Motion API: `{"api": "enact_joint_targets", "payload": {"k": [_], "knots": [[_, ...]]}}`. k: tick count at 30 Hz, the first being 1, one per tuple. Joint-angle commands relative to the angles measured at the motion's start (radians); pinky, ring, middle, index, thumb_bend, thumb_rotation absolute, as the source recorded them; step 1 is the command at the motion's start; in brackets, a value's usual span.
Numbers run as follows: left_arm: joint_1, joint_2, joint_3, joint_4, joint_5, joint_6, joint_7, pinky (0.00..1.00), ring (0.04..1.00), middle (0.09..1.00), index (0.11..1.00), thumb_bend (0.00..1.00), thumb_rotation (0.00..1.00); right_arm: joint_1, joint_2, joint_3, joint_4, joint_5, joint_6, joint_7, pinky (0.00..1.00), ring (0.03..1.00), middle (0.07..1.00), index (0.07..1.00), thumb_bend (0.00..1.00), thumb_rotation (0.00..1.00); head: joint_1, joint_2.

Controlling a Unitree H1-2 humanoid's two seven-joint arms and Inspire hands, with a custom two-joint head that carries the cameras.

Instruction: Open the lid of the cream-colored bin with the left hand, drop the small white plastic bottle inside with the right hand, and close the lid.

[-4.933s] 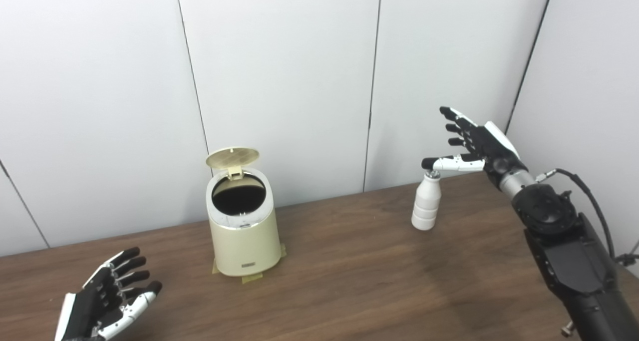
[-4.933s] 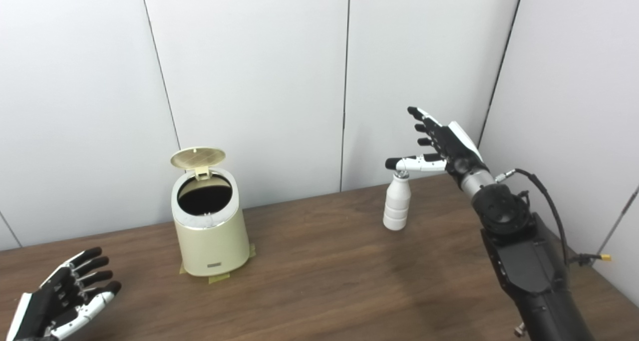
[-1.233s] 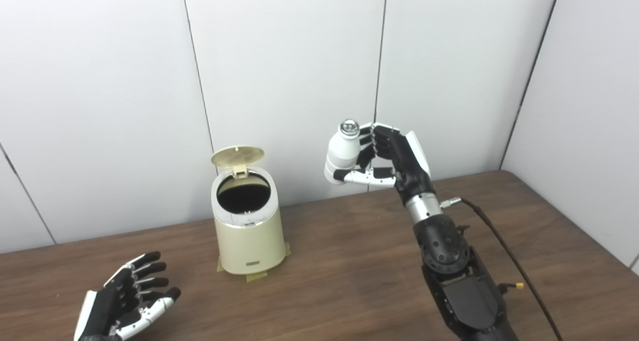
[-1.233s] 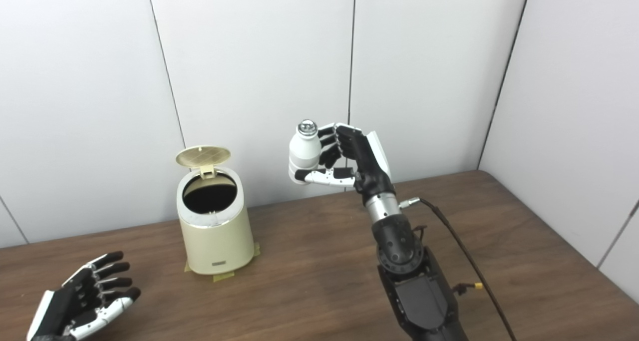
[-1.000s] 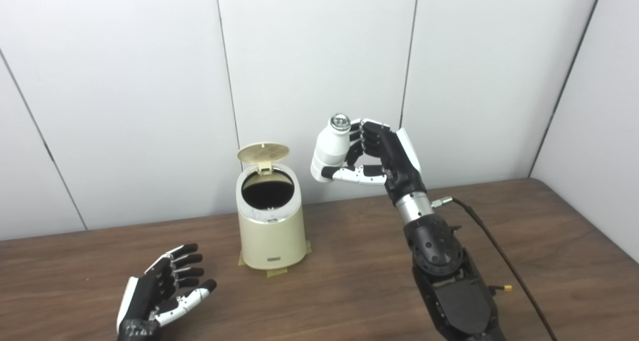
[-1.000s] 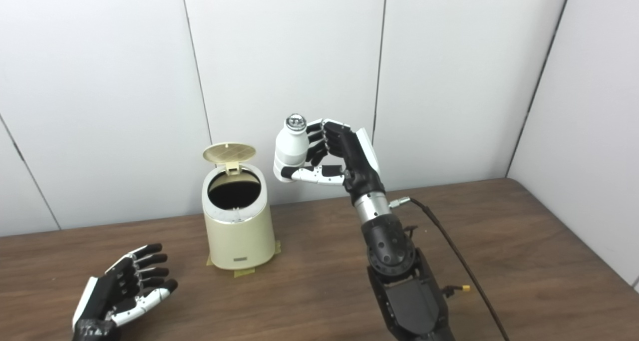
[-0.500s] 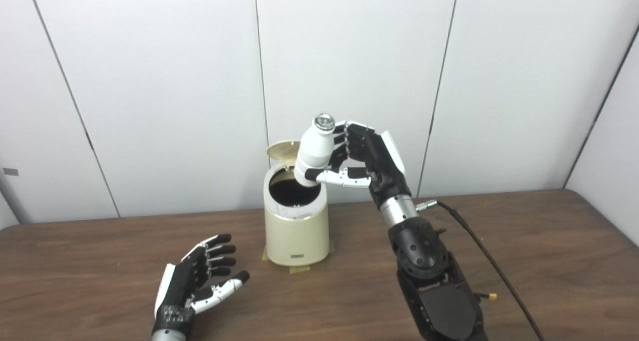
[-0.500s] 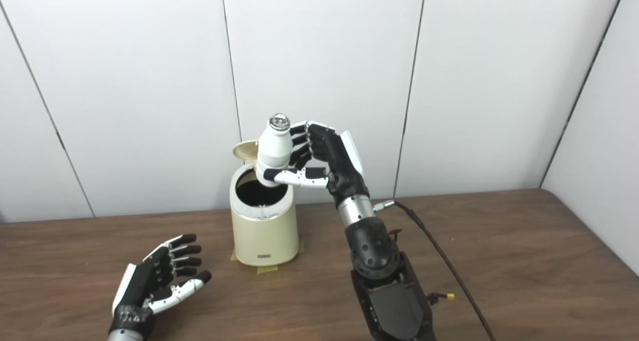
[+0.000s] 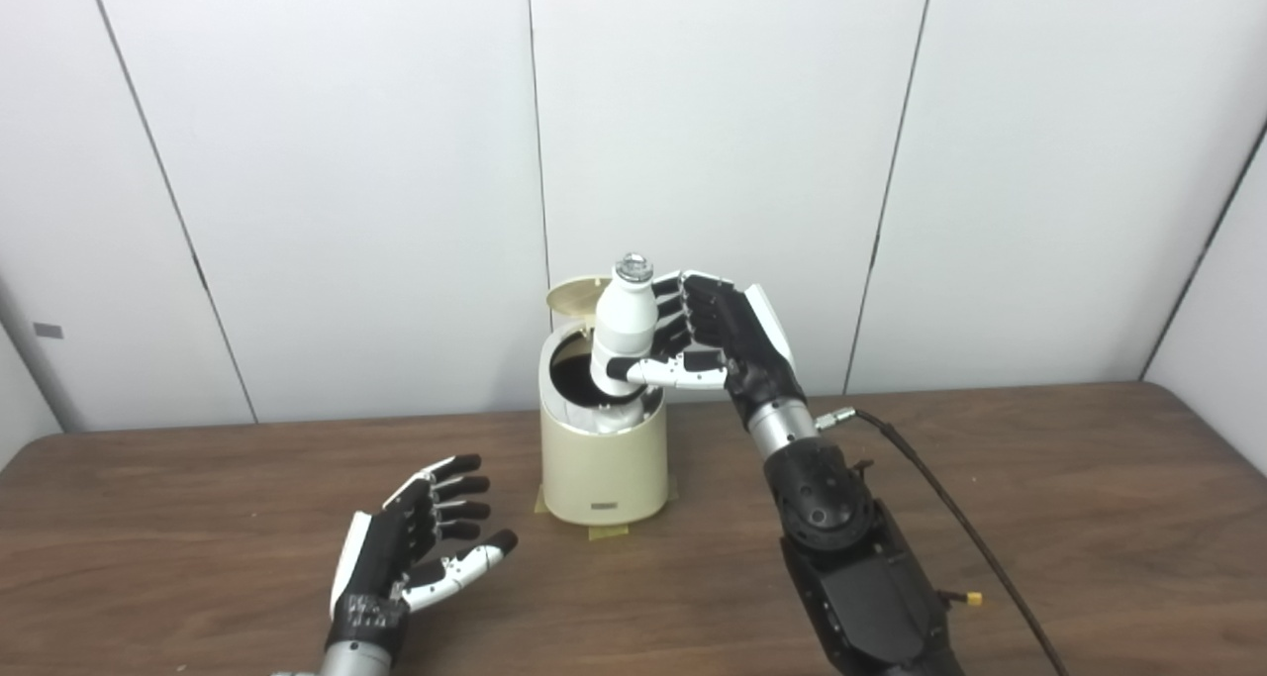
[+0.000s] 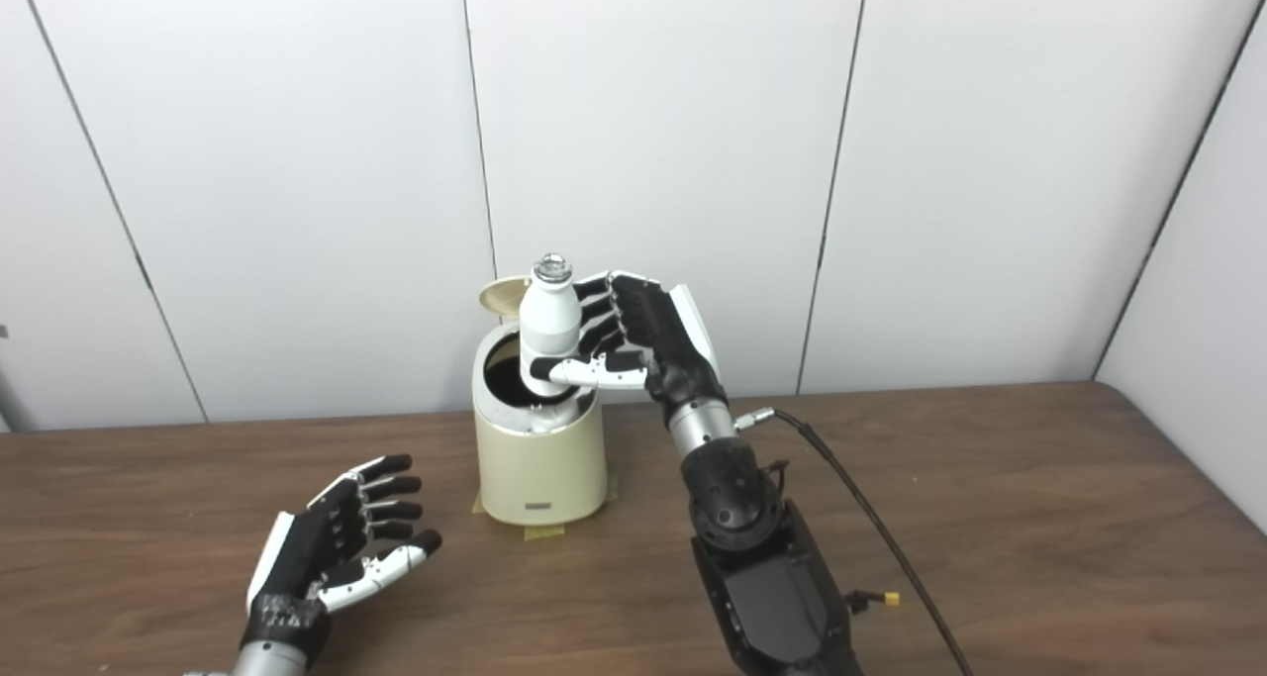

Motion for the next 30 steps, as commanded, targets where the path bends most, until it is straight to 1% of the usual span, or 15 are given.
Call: {"api": "enact_joint_targets", "payload": {"k": [1,5,10,16,24,30], "knots": [[-0.045,-0.002,-0.004,-0.041,0.008,-0.009,0.009,0.64,0.666,0.735,0.786,0.70,0.01,-0.077,-0.013,-0.006,-0.008,-0.010,-0.045,-0.022,0.32,0.386,0.466,0.543,0.51,0.00,0.002,0.003],[-0.044,-0.010,-0.003,-0.046,0.001,-0.002,0.010,0.64,0.668,0.736,0.785,0.71,0.02,-0.091,-0.020,-0.005,0.017,-0.015,-0.038,-0.031,0.32,0.386,0.465,0.544,0.51,0.00,0.006,0.005],[-0.044,-0.017,-0.003,-0.046,-0.001,-0.004,0.011,0.64,0.671,0.735,0.782,0.71,0.00,-0.112,-0.027,-0.003,0.063,-0.013,-0.062,-0.038,0.32,0.384,0.469,0.546,0.51,0.00,0.013,0.010],[-0.046,-0.022,-0.006,-0.046,0.008,0.000,0.013,0.65,0.673,0.737,0.781,0.71,0.00,-0.130,-0.029,-0.004,0.100,-0.015,-0.090,-0.046,0.32,0.387,0.470,0.544,0.51,0.00,0.022,0.014],[-0.045,-0.026,-0.011,-0.055,0.014,0.011,0.019,0.63,0.676,0.740,0.782,0.71,0.00,-0.133,-0.027,-0.002,0.117,-0.019,-0.091,-0.056,0.32,0.385,0.471,0.548,0.51,0.00,0.027,0.021],[-0.045,-0.031,-0.013,-0.065,0.014,0.026,0.022,0.65,0.665,0.730,0.777,0.71,0.00,-0.125,-0.025,0.010,0.117,-0.036,-0.083,-0.065,0.33,0.392,0.467,0.545,0.51,0.00,0.030,0.026]]}}
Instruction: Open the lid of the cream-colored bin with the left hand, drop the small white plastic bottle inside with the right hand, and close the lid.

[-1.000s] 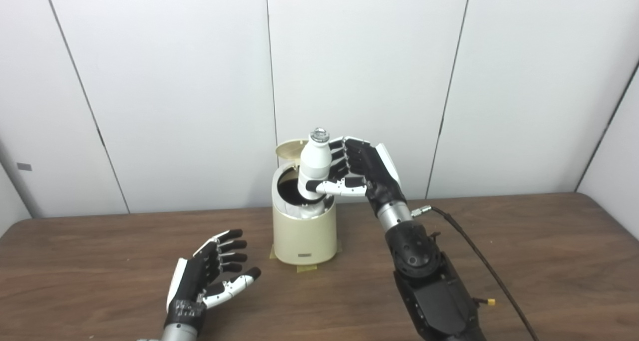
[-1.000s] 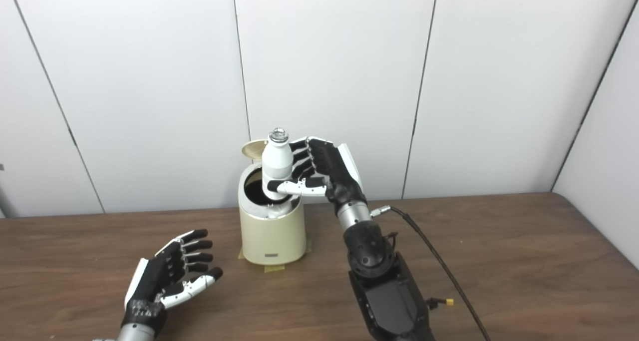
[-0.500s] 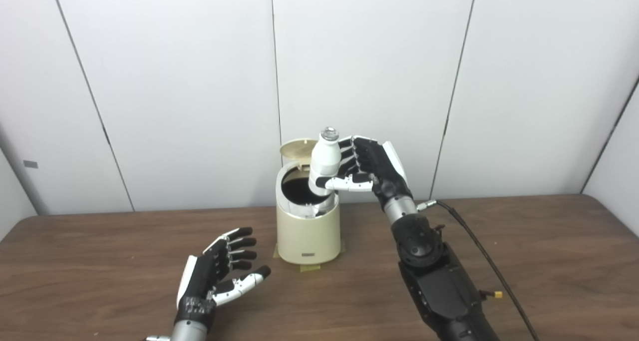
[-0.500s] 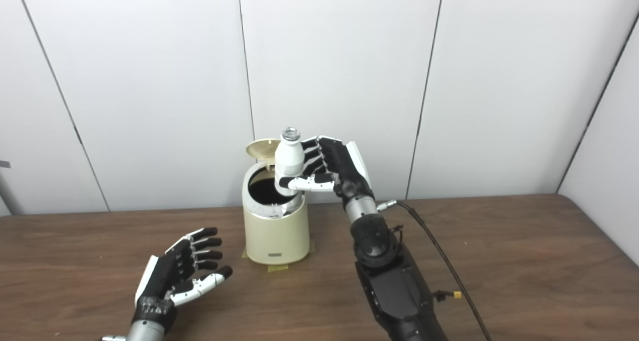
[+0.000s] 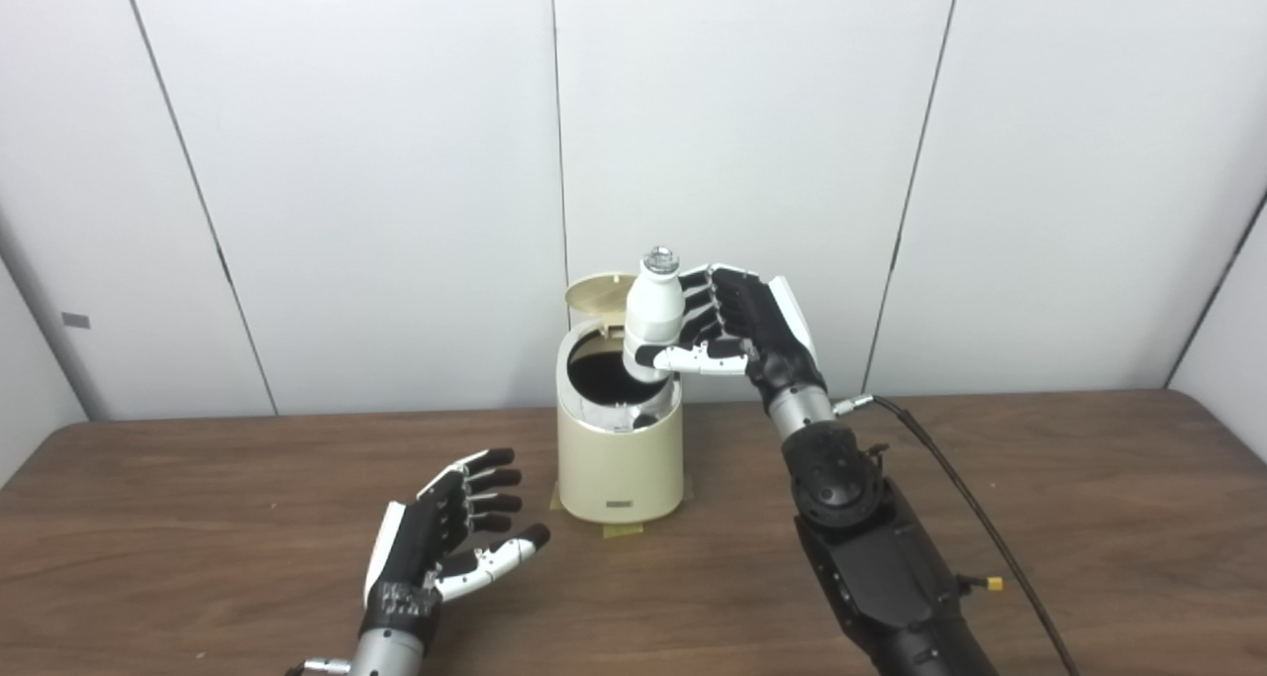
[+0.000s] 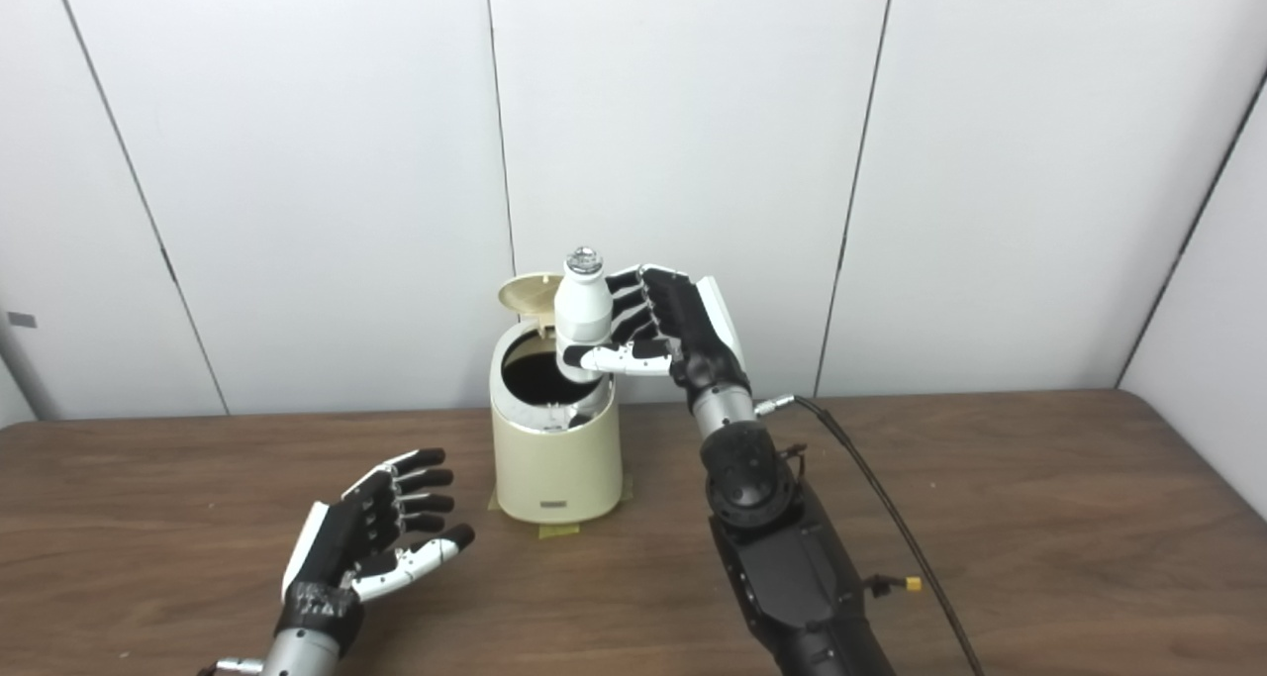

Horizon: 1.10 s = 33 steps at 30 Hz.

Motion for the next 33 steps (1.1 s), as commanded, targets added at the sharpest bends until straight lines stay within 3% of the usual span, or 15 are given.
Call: {"api": "enact_joint_targets", "payload": {"k": [1,33], "knots": [[-0.045,-0.006,-0.002,-0.026,0.009,-0.014,0.014,0.65,0.660,0.725,0.775,0.71,0.00,-0.055,-0.001,0.003,-0.018,-0.006,-0.038,-0.012,0.34,0.397,0.465,0.542,0.51,0.00,0.003,0.002],[-0.038,0.000,-0.012,-0.035,0.013,-0.010,0.010,0.65,0.662,0.724,0.769,0.72,0.02,-0.025,-0.006,0.051,0.002,-0.061,-0.048,-0.037,0.35,0.402,0.481,0.518,0.52,0.00,0.012,0.023]]}}
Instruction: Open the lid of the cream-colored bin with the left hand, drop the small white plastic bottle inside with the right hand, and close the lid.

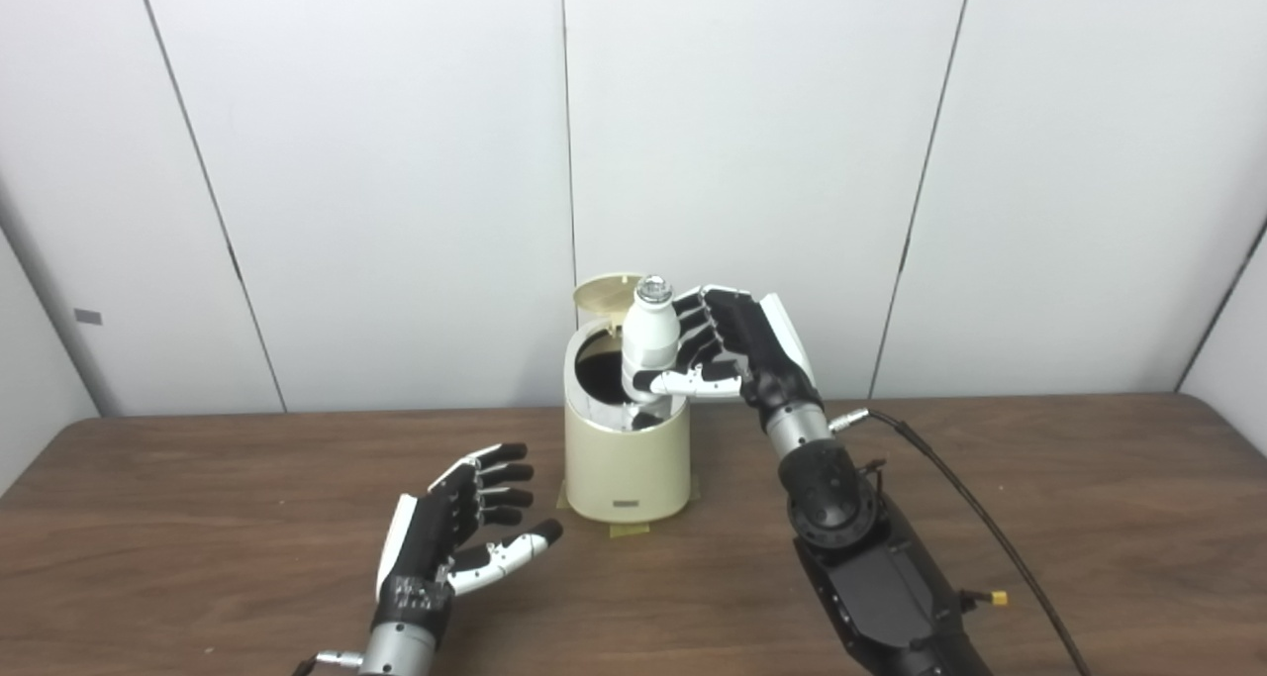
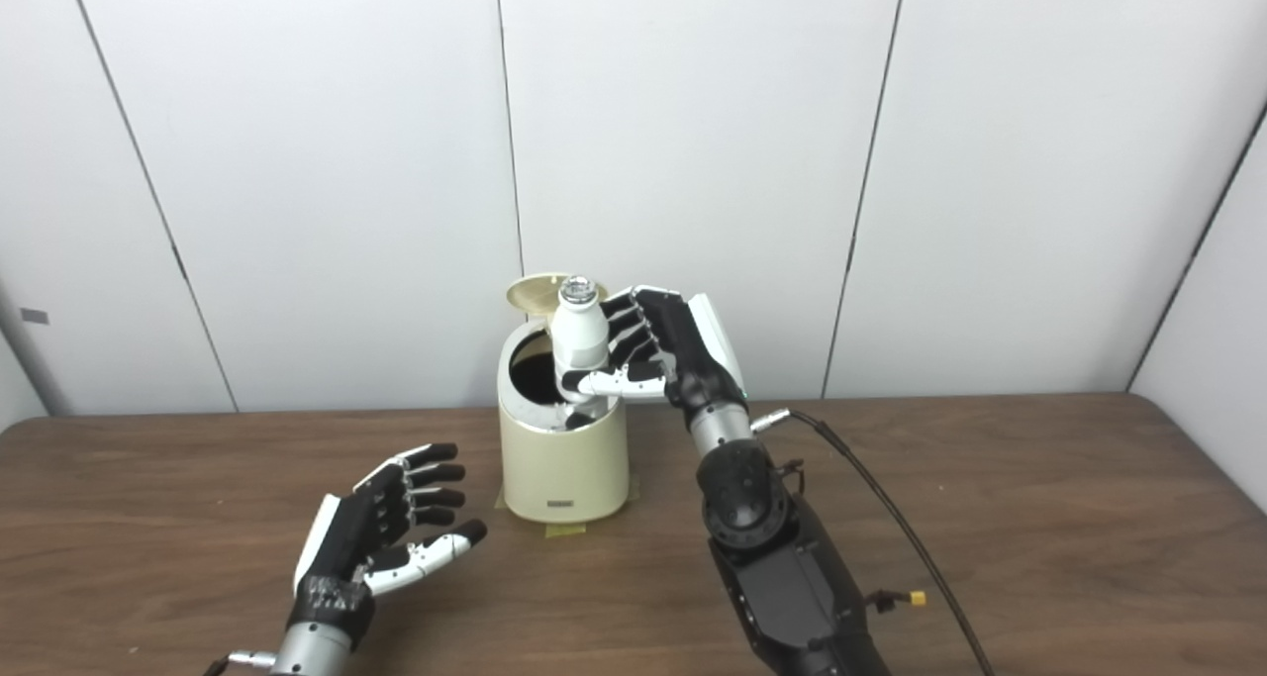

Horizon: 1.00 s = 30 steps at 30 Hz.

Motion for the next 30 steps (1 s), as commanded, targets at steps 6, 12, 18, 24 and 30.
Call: {"api": "enact_joint_targets", "payload": {"k": [6,12,18,24,30], "knots": [[-0.036,0.004,0.001,-0.034,-0.009,-0.008,-0.006,0.64,0.663,0.728,0.771,0.72,0.00,-0.045,-0.027,0.026,-0.007,0.021,-0.032,0.088,0.50,0.436,0.603,0.629,0.52,0.00,-0.002,0.003],[-0.035,0.007,0.001,-0.035,-0.011,-0.009,-0.009,0.65,0.664,0.731,0.771,0.71,0.00,-0.044,-0.042,0.045,-0.004,0.005,-0.027,0.110,0.53,0.546,0.796,0.803,0.90,0.01,-0.003,0.004],[-0.034,0.011,0.000,-0.036,-0.009,-0.010,-0.010,0.63,0.656,0.725,0.770,0.71,0.00,-0.043,-0.050,0.050,-0.013,-0.003,-0.003,0.116,0.55,0.598,0.806,0.804,0.90,0.05,-0.004,0.004],[-0.034,0.015,0.000,-0.035,-0.009,-0.010,-0.011,0.65,0.661,0.728,0.773,0.71,0.00,-0.038,-0.052,0.047,-0.015,-0.003,-0.012,0.108,0.54,0.570,0.797,0.793,0.90,0.02,-0.005,0.004],[-0.034,0.013,0.002,-0.037,-0.017,-0.004,-0.015,0.65,0.662,0.724,0.775,0.71,0.00,-0.012,-0.046,0.016,-0.041,0.037,-0.062,0.093,0.47,0.491,0.732,0.735,0.91,0.00,-0.005,0.004]]}}
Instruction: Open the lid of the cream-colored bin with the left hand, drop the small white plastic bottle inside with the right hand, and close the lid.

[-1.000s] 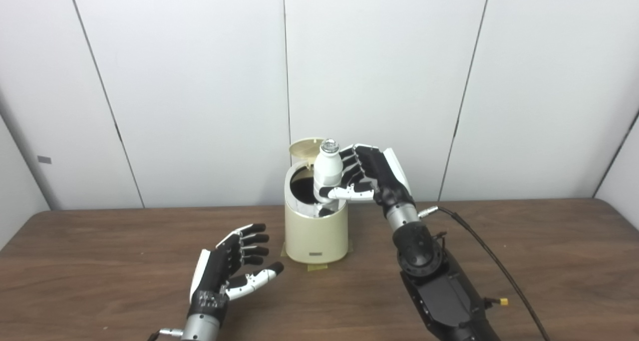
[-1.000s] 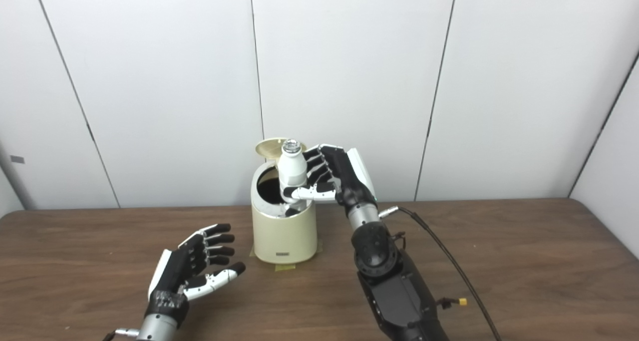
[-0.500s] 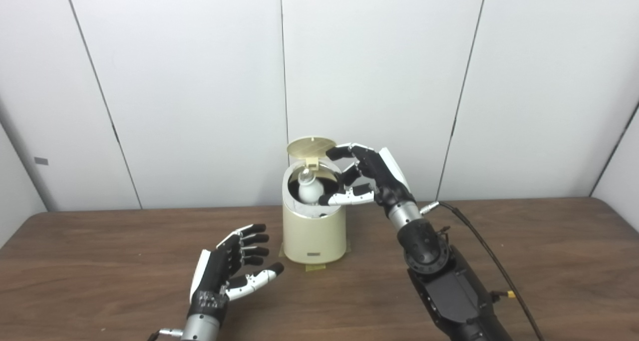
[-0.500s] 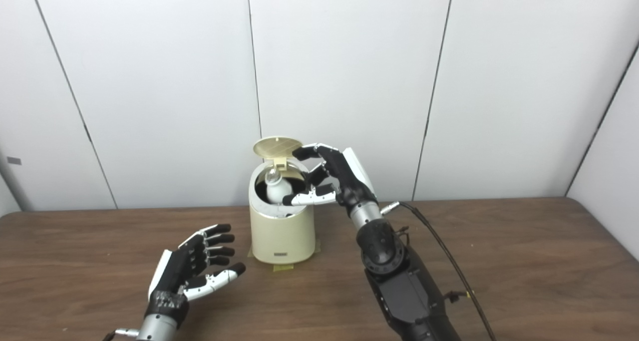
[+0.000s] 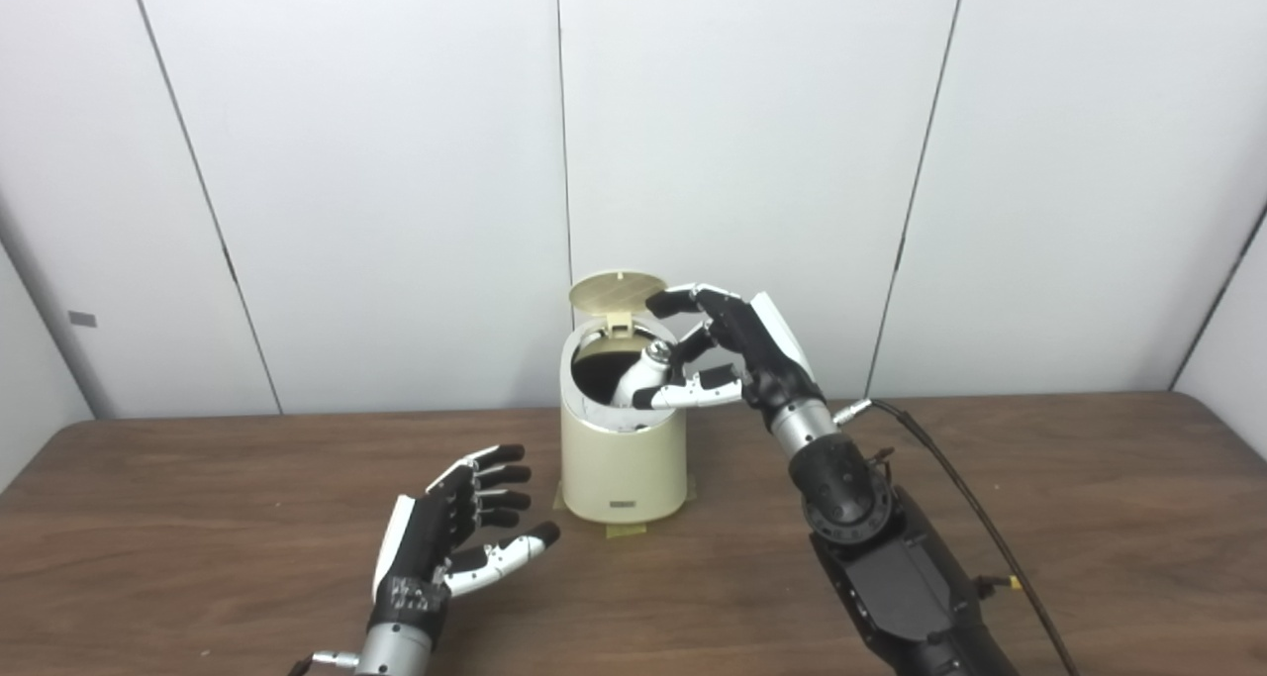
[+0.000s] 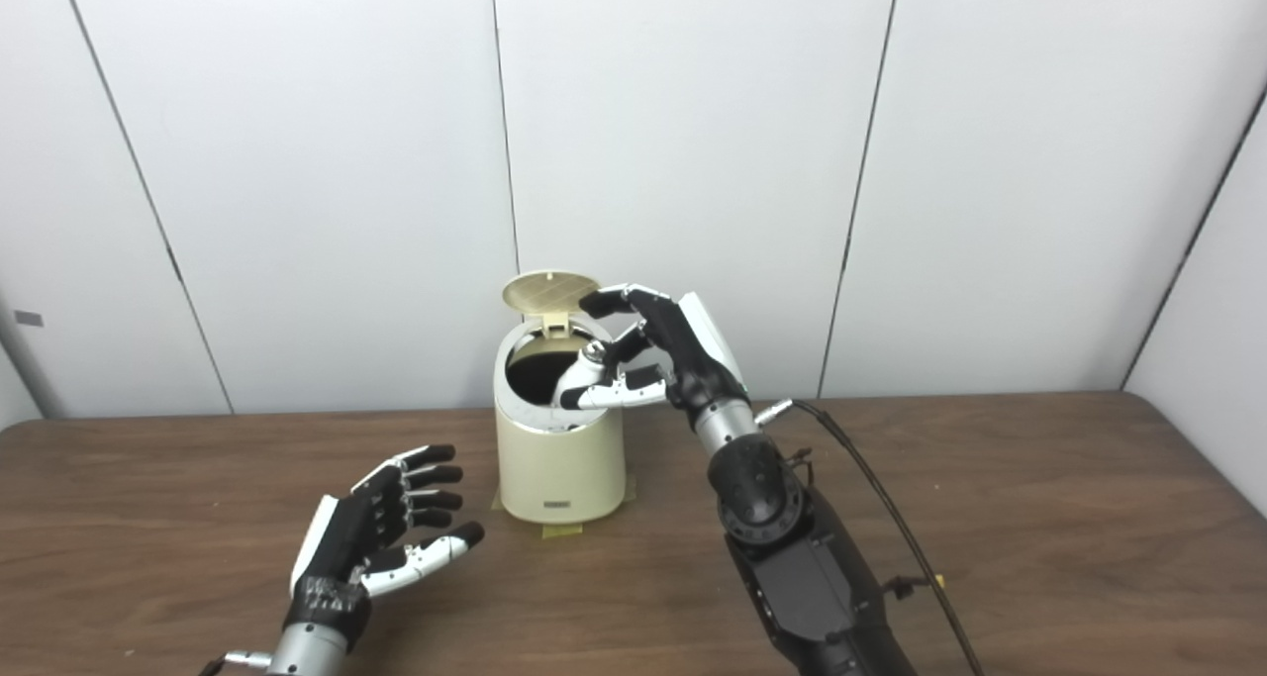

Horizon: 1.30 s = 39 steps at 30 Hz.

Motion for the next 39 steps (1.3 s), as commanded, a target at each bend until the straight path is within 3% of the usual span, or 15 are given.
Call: {"api": "enact_joint_targets", "payload": {"k": [1,6,12,17,21,24,28,35,39], "knots": [[-0.036,0.002,0.003,-0.035,-0.015,-0.010,-0.004,0.65,0.660,0.724,0.774,0.72,0.00,-0.006,-0.001,-0.018,-0.044,0.022,-0.042,-0.003,0.45,0.473,0.704,0.709,0.89,0.00,0.001,0.001],[-0.035,0.003,0.005,-0.040,-0.012,-0.013,-0.008,0.64,0.659,0.723,0.771,0.71,0.00,0.043,-0.004,-0.061,-0.106,0.037,-0.116,-0.045,0.32,0.403,0.581,0.615,0.86,0.01,0.006,0.002],[-0.035,0.005,0.010,-0.040,-0.015,-0.016,-0.010,0.64,0.659,0.730,0.772,0.71,0.00,0.129,-0.021,-0.145,-0.151,0.117,-0.202,-0.050,0.27,0.361,0.526,0.582,0.83,0.08,0.009,0.000],[-0.035,0.007,0.018,-0.047,-0.022,-0.025,-0.012,0.62,0.659,0.730,0.772,0.71,0.00,0.207,-0.039,-0.199,-0.175,0.201,-0.251,-0.025,0.32,0.406,0.566,0.625,0.83,0.10,0.015,0.000],[-0.038,0.009,0.023,-0.053,-0.020,-0.037,-0.007,0.61,0.677,0.750,0.783,0.72,0.03,0.287,-0.051,-0.216,-0.237,0.266,-0.211,0.021,0.41,0.470,0.656,0.710,0.82,0.13,0.020,-0.003],[-0.045,0.011,0.025,-0.062,-0.023,-0.032,-0.009,0.63,0.726,0.788,0.795,0.73,0.10,0.345,-0.058,-0.221,-0.269,0.331,-0.175,0.074,0.54,0.589,0.756,0.794,0.82,0.19,0.022,-0.005],[-0.066,0.015,0.021,-0.073,0.011,-0.030,0.009,0.69,0.813,0.841,0.831,0.76,0.24,0.402,-0.059,-0.216,-0.270,0.353,-0.185,0.108,0.68,0.689,0.810,0.827,0.86,0.27,0.029,-0.007],[-0.161,0.027,0.009,-0.100,0.072,0.031,0.021,0.84,0.914,0.938,0.937,0.89,0.40,0.454,-0.046,-0.217,-0.270,0.389,-0.194,0.138,0.65,0.706,0.818,0.814,0.93,0.32,0.043,-0.013],[-0.262,0.049,0.000,-0.109,0.068,0.083,-0.003,0.89,0.960,0.977,0.990,0.91,0.39,0.468,-0.030,-0.221,-0.280,0.404,-0.169,0.132,0.67,0.729,0.826,0.817,0.96,0.33,0.050,-0.016]]}}
